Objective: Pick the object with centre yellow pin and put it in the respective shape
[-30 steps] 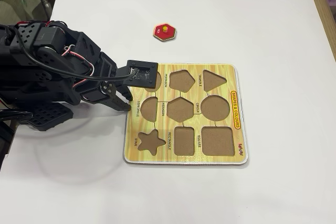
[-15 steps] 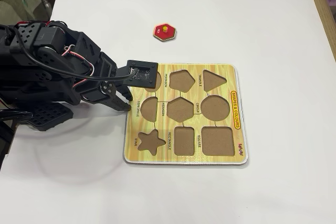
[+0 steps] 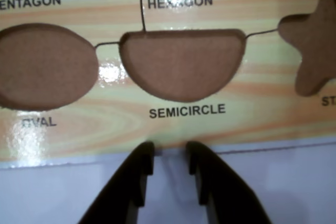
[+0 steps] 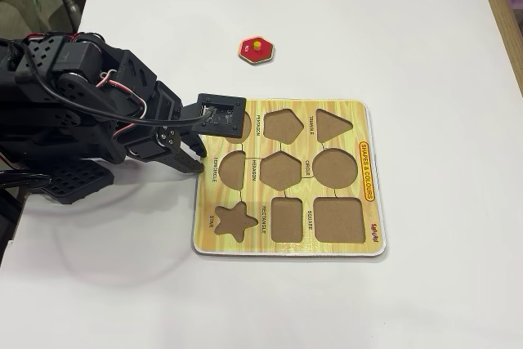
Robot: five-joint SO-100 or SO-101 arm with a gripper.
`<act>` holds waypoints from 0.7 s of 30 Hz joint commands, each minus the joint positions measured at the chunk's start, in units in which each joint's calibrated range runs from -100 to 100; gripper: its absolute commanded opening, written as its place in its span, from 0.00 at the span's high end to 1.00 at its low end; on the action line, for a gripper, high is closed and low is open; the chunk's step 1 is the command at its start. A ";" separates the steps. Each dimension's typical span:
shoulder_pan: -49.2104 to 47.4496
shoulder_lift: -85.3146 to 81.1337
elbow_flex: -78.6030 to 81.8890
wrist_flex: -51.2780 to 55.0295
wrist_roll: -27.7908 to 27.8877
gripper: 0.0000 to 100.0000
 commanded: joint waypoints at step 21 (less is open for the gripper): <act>-0.78 21.83 -31.83 1.55 -0.03 0.92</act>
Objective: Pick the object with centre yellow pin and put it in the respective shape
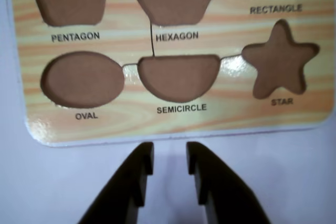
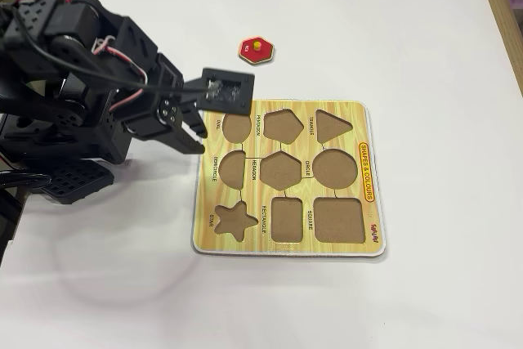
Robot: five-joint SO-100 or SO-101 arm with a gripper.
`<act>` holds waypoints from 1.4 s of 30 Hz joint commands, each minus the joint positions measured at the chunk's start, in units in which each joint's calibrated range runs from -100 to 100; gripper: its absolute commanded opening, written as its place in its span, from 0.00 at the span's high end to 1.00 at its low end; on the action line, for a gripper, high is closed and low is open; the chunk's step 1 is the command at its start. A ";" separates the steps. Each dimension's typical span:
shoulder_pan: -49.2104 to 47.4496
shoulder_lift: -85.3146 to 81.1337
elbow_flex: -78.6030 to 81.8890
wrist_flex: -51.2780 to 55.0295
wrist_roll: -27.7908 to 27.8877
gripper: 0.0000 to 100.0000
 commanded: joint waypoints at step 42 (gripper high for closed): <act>-45.89 66.14 -66.46 0.01 0.28 0.91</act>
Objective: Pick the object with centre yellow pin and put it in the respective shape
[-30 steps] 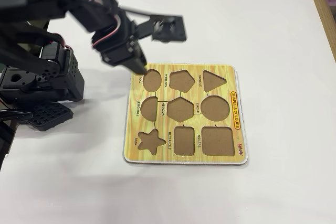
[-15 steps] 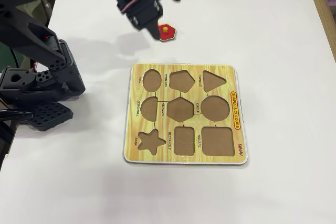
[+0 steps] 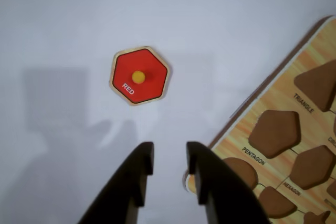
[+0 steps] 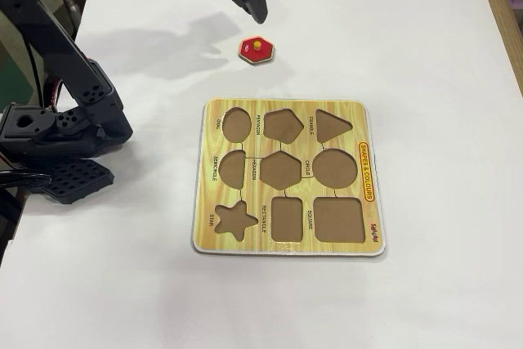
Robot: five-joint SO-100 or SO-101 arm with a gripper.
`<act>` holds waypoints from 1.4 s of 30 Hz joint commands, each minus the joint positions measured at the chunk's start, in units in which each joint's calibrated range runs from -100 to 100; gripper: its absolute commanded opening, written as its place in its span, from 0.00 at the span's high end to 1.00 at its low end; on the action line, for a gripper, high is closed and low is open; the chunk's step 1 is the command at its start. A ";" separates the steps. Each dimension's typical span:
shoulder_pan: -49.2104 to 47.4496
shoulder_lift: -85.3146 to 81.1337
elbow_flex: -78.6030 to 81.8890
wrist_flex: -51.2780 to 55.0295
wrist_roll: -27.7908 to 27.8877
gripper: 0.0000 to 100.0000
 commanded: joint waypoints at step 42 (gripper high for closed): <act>-5.70 29.39 -21.85 -0.94 -0.45 0.91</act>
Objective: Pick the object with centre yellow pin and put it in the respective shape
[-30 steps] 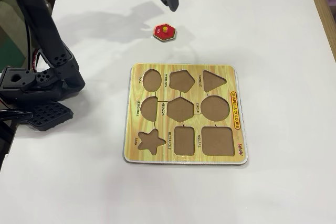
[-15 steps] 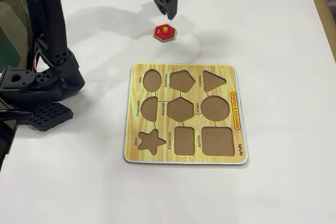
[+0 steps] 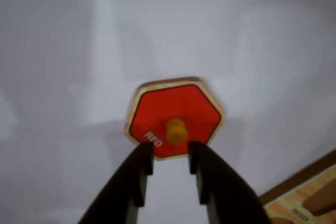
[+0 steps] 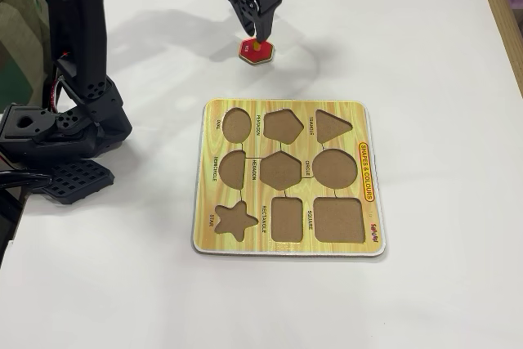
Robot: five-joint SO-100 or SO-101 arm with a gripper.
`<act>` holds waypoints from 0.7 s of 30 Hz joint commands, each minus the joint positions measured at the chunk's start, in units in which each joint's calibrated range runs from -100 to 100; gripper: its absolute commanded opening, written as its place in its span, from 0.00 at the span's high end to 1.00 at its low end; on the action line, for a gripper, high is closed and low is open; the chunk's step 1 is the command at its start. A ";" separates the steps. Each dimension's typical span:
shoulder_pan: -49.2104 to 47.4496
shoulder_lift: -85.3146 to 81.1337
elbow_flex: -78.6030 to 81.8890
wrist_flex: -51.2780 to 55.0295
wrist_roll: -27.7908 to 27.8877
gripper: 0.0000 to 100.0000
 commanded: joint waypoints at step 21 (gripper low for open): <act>2.51 3.53 -4.68 -0.68 0.07 0.92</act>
